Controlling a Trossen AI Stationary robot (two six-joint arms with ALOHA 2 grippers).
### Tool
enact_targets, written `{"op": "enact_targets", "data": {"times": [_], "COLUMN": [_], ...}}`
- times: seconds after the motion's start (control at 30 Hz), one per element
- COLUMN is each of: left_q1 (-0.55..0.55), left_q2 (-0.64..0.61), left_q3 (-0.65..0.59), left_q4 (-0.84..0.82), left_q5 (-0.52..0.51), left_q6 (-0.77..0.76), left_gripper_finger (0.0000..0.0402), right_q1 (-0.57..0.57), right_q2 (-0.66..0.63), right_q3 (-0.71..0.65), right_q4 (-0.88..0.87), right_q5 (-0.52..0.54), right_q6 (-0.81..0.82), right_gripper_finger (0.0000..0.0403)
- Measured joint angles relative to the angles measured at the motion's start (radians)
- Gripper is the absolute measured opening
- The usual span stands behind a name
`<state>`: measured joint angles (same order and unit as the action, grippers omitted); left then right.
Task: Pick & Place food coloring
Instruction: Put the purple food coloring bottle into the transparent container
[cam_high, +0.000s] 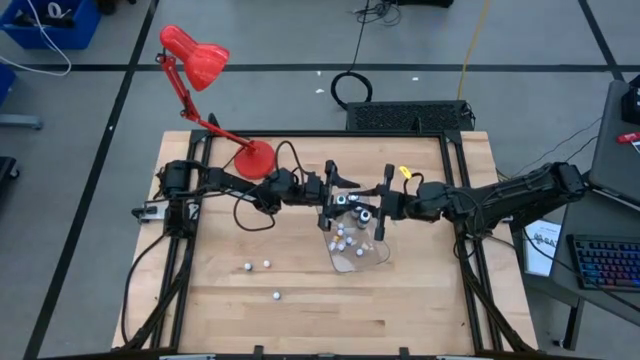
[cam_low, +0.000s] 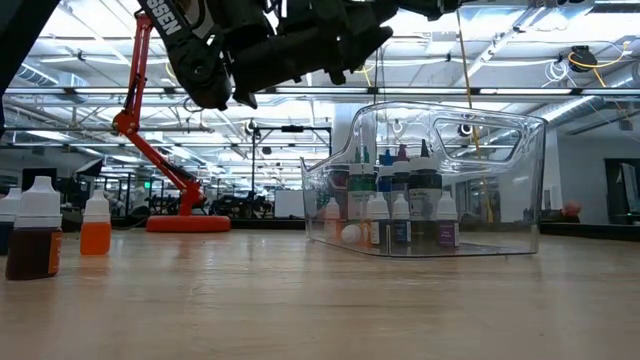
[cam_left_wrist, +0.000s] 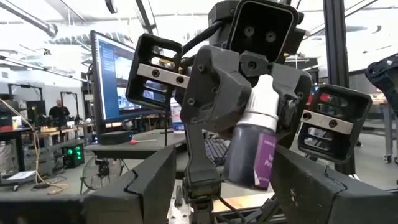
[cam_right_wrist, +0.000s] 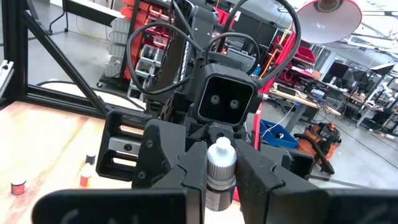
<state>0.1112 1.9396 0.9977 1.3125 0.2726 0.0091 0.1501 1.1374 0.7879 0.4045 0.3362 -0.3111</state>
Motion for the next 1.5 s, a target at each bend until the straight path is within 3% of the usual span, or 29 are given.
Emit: {"op": "enact_targets", "data": {"times": [0.4,0.73,1.0,1.27,1.5], "left_q1": [0.003,0.037,0.041,0.069,0.068], "left_q2": [0.000,-0.001,-0.002,-0.034,-0.138], "left_q3": [0.000,0.000,-0.001,-0.001,-0.001], "left_q4": [-0.008,-0.009,-0.042,-0.270,-0.568], "left_q5": [-0.001,0.115,0.137,0.151,0.096], "left_q6": [0.039,-0.002,0.009,-0.004,0.053], "left_gripper_finger": [0.0237,0.0153,0.0075,0.0064,0.0064], "right_q1": [0.010,0.043,0.045,0.048,0.055], "right_q2": [0.000,-0.013,-0.013,-0.030,-0.049], "right_q3": [0.000,0.000,0.000,-0.001,0.000], "right_q4": [-0.013,-0.031,-0.057,-0.157,-0.210], "right_q5": [0.011,0.064,0.067,0.061,0.146], "right_q6": [0.002,-0.005,0.044,0.131,0.151], "right_gripper_finger": [0.0045,0.0045,0.0047,0.0187,0.0227]}}
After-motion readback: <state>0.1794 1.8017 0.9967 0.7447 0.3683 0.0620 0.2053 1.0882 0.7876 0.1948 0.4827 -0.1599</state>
